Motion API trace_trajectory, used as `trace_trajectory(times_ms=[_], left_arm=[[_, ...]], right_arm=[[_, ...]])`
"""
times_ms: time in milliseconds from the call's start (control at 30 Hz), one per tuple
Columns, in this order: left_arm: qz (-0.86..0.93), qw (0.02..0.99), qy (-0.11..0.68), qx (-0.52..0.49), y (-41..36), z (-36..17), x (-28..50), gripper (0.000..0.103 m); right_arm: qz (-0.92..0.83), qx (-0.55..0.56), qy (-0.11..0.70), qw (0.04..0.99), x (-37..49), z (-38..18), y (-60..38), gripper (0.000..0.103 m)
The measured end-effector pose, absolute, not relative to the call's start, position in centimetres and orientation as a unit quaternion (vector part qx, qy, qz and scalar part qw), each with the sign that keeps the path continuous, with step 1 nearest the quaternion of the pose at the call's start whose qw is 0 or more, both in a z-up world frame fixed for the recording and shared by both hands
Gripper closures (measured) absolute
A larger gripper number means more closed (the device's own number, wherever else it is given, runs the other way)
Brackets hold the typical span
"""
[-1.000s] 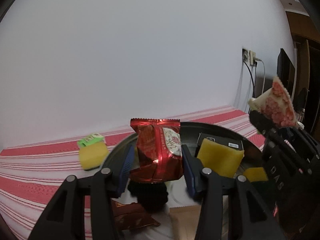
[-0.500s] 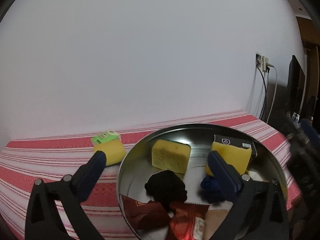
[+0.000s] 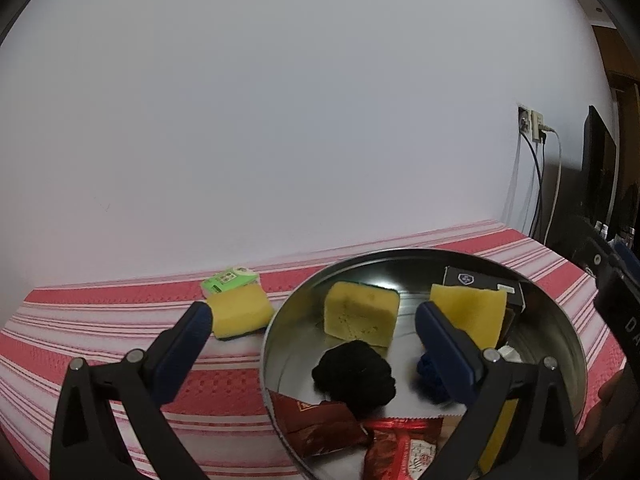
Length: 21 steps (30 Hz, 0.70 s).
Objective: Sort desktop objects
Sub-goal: 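Withdraw both open tools from the tin toward the sponge and green pack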
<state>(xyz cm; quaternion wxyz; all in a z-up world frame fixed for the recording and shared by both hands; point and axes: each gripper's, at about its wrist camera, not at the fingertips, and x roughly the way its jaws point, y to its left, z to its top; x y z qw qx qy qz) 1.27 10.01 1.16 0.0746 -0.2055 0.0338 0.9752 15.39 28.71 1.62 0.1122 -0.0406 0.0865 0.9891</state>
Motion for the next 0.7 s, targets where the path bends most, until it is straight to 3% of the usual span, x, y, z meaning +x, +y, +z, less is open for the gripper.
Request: trace_trajectory(times_ms=[367,700], left_arm=[[0.976,0.036,0.043,-0.211,6.6,0.2,1.2,0.0],[0.97,0.007,0.005,-0.243,1.9,-1.0,0.1,0.0]], right_arm=[[0.99,-0.027,0.077,0.114,16.6,1.6,27.0,0.01],[0.994,-0.004,0.054,0.098,18.4,1.9,24.0,0.009]])
